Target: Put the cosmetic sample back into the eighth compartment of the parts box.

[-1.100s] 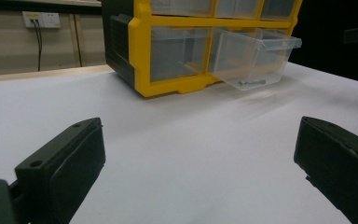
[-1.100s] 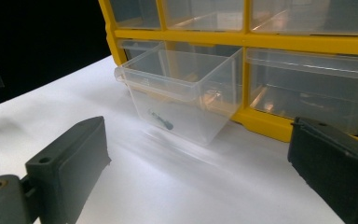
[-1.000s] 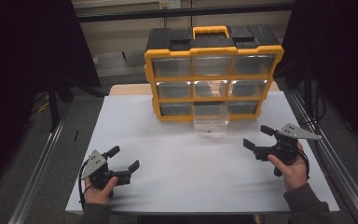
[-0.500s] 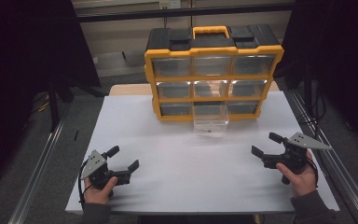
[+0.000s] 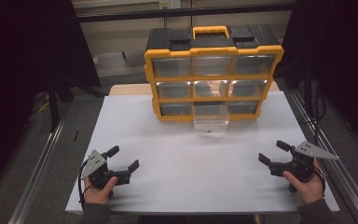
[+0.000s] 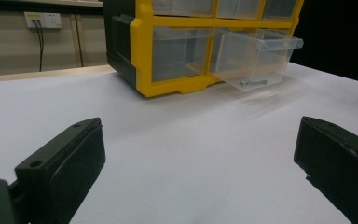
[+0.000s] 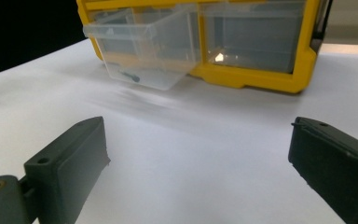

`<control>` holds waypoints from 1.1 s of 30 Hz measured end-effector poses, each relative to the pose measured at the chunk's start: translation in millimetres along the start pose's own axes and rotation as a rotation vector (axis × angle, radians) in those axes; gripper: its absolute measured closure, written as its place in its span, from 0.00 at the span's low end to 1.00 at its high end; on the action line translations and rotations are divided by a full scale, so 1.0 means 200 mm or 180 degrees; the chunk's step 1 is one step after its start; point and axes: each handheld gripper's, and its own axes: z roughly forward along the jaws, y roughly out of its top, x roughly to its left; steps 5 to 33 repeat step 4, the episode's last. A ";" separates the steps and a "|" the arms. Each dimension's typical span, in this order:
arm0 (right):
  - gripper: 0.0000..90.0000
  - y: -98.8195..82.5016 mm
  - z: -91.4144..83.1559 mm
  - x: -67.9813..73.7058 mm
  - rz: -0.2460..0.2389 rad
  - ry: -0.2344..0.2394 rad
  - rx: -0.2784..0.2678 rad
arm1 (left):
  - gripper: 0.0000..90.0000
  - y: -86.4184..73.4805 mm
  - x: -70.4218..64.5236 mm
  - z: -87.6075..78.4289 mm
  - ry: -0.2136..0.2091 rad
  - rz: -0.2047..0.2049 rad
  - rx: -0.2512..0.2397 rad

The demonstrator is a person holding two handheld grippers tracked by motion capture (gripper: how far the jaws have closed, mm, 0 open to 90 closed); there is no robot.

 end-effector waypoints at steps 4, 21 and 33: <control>0.03 -0.03 -0.01 0.01 -0.0007 0.0005 0.0044 | 0.02 0.00 -0.01 0.01 0.0008 -0.0061 -0.0037; 0.03 -0.03 -0.01 0.01 -0.0007 0.0005 0.0044 | 0.02 0.00 -0.01 0.01 0.0008 -0.0061 -0.0037; 0.03 -0.03 -0.01 0.01 -0.0007 0.0005 0.0044 | 0.02 0.00 -0.01 0.01 0.0008 -0.0061 -0.0037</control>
